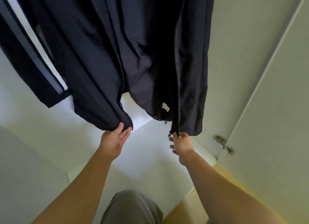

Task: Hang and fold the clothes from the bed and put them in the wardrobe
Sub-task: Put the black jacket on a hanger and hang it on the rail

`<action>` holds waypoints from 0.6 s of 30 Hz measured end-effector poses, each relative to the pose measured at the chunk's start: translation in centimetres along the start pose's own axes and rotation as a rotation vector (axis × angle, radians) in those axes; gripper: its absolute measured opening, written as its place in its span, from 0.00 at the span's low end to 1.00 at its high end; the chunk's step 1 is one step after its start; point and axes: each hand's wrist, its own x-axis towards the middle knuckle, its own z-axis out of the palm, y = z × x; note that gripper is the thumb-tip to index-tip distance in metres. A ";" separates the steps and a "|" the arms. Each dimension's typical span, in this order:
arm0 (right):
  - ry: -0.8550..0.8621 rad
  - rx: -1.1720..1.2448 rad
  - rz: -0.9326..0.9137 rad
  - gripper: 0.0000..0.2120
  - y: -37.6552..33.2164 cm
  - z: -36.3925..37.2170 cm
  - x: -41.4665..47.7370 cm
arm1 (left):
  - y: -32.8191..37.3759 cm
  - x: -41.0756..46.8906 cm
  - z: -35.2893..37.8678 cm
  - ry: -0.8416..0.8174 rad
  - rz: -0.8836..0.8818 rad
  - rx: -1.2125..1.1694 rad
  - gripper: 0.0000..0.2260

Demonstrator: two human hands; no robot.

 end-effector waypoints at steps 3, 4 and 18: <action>-0.057 0.191 0.094 0.08 1.0 0.4 -0.7 | -0.6 -1.8 0.8 -0.031 0.054 0.065 0.13; -0.056 0.263 0.120 0.09 1.1 0.5 -0.8 | -0.7 -2.4 1.1 -0.036 0.070 0.104 0.13; -0.249 0.380 0.166 0.05 0.7 2.8 -4.4 | -1.7 -5.7 1.5 0.025 0.181 0.440 0.09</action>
